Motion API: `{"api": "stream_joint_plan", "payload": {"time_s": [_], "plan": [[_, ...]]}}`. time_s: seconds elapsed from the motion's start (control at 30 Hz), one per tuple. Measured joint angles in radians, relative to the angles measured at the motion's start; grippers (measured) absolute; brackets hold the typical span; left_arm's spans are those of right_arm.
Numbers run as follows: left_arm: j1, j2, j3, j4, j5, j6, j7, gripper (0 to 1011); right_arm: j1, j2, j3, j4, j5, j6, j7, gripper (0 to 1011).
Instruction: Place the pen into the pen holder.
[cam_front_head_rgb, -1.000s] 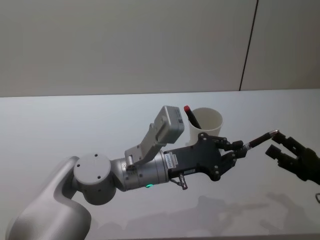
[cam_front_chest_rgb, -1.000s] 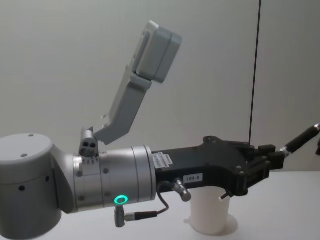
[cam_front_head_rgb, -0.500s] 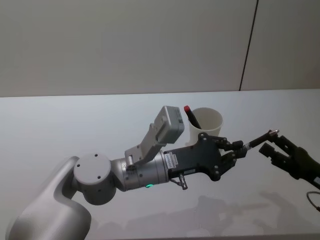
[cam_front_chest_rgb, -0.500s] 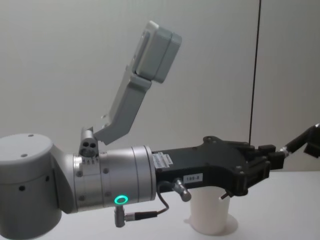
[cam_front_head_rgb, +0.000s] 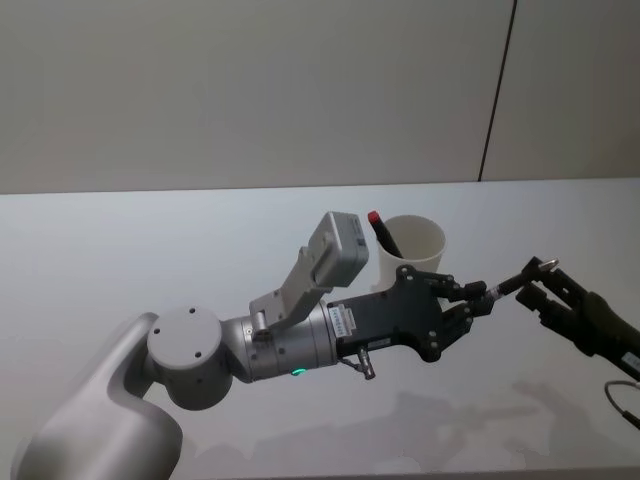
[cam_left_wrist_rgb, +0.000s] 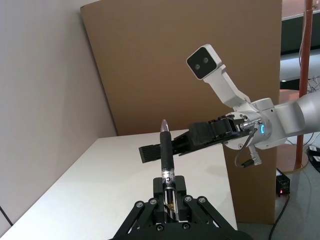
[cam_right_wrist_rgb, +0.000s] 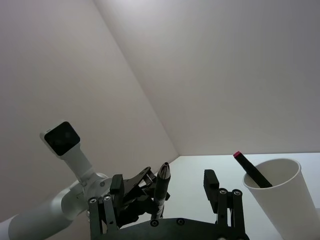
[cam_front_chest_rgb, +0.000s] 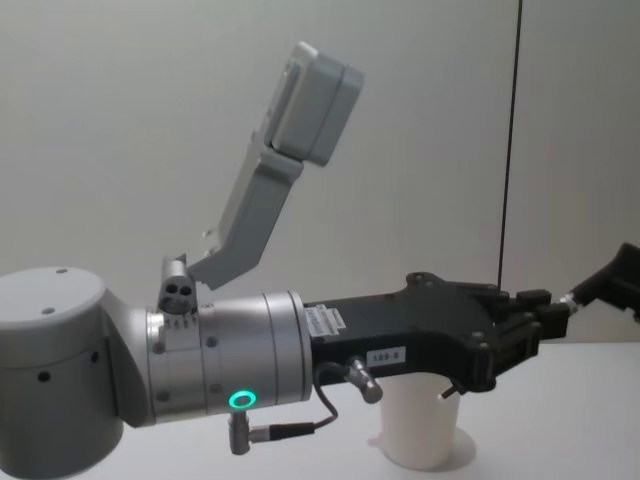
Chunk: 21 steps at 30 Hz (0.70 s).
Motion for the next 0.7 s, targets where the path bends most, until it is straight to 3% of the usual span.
{"api": "stream_joint_plan", "payload": {"time_s": [0.7], "plan": [[0.000, 0.000, 0.000, 0.000, 0.000, 0.000, 0.000, 142, 0.026, -0.006, -0.026, 0.048, 0.039, -0.022, 0.016, 1001]]}}
